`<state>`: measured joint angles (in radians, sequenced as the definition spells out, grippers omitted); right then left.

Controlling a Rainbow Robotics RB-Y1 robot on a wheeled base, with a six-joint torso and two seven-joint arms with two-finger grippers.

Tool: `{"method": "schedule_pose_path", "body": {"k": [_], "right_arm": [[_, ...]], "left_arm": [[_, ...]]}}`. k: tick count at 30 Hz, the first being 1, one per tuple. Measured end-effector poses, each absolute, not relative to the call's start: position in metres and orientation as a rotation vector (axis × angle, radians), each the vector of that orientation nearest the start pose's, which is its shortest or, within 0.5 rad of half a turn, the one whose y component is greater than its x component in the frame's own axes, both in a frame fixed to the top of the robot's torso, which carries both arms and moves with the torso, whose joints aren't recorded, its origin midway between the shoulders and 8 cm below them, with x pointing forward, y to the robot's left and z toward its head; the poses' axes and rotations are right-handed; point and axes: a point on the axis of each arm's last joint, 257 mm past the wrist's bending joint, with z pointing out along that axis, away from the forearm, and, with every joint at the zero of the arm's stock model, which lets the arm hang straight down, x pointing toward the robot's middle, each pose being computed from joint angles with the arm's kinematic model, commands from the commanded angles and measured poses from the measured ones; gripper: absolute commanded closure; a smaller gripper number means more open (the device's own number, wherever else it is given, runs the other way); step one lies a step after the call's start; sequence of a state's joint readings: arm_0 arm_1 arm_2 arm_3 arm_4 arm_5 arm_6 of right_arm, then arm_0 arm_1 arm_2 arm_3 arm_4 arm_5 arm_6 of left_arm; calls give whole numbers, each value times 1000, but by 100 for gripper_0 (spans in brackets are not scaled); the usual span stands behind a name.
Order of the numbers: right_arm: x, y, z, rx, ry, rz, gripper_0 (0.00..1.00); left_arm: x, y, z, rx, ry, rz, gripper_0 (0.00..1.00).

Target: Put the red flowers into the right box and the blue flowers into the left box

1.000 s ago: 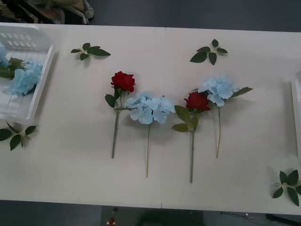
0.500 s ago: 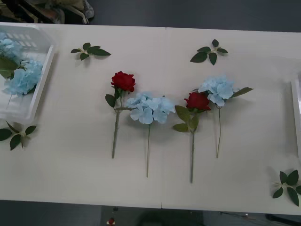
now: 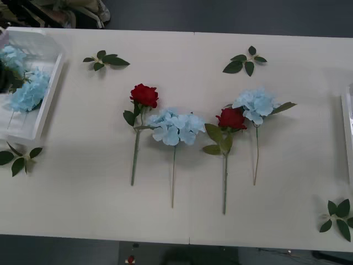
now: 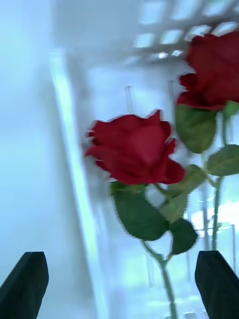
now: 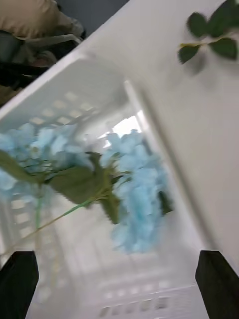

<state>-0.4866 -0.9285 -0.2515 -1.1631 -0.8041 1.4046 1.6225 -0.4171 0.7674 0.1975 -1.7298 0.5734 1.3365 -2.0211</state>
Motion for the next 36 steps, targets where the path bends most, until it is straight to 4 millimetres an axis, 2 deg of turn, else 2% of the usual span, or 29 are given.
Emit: {"method": "schedule_pose_path", "body": {"k": [4, 8, 13, 18, 22, 25, 29, 36], "right_arm": [[494, -507, -167, 181, 2570, 36, 13], [491, -472, -157, 59, 2559, 86, 13], [490, -437, -168, 41, 2584, 151, 12], [495, -393, -191, -39, 2602, 140, 12], [497, -363, -215, -71, 2617, 130, 12], [500, -343, -231, -110, 2626, 124, 12], [506, -317, -250, -222, 2603, 108, 12], [509, -275, -278, -336, 2573, 106, 12]], "left_arm": [[549, 376, -147, 564, 2258, 286, 8], [552, 323, -172, 610, 2249, 171, 8], [546, 266, -203, 595, 2287, 41, 7], [533, 226, -231, 688, 2316, -6, 8], [521, 198, -250, 767, 2331, -34, 7], [513, 184, -263, 821, 2342, -39, 7], [501, 176, -288, 877, 2380, -38, 8], [499, 166, -326, 892, 2410, -59, 8]]}}
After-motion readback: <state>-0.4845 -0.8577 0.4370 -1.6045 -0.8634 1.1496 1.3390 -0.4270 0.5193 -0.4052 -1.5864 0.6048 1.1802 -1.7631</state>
